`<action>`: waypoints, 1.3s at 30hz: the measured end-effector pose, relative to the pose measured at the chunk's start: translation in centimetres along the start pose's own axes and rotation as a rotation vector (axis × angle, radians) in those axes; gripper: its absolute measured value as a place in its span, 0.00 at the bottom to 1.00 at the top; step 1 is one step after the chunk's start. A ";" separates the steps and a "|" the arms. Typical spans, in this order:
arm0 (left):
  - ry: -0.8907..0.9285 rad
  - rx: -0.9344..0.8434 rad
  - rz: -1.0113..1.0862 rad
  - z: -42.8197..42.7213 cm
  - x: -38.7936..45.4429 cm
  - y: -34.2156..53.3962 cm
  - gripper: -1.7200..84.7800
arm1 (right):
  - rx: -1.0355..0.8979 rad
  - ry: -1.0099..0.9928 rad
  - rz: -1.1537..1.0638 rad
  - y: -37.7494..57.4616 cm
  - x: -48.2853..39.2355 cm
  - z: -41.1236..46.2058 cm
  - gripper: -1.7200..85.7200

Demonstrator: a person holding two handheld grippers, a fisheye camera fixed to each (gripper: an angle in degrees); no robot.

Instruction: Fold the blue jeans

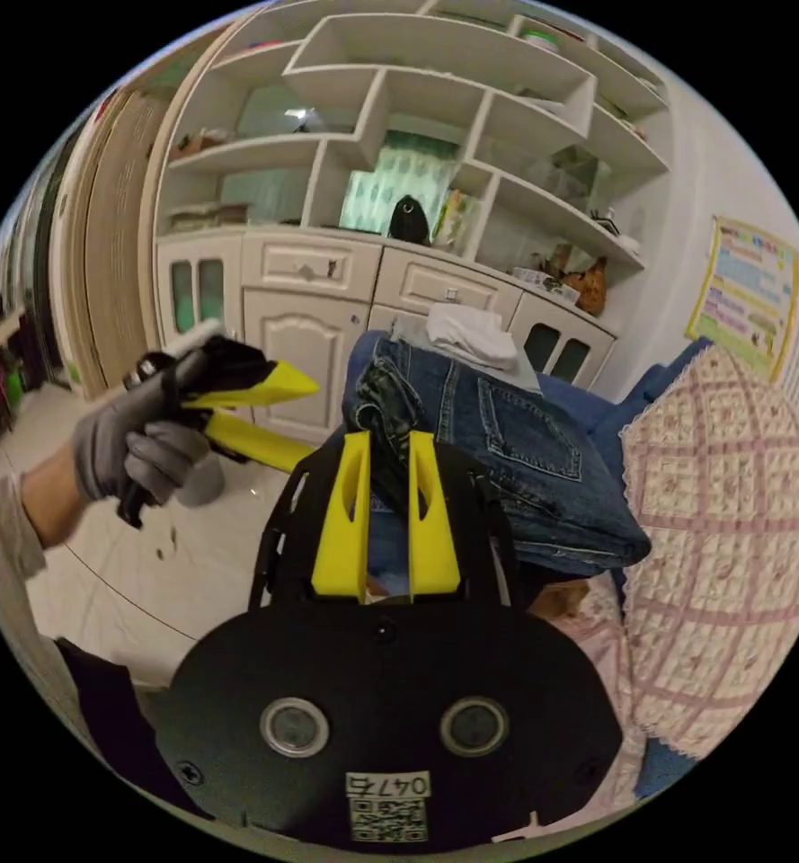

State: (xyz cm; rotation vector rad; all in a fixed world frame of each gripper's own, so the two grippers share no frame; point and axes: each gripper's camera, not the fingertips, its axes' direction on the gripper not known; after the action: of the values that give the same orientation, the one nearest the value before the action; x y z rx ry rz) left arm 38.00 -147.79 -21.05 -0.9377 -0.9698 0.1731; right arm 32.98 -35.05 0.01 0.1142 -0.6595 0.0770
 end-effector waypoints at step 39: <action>0.089 -0.153 0.384 17.3 40.0 58.8 0.11 | 0.150 0.139 0.258 22.1 9.6 -24.5 0.02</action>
State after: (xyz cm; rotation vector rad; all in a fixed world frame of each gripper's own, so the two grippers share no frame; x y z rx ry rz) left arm 63.67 -80.90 -35.91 -1.2582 -0.7208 0.3816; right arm 53.01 -9.64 -11.52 0.1666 -0.5265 0.3804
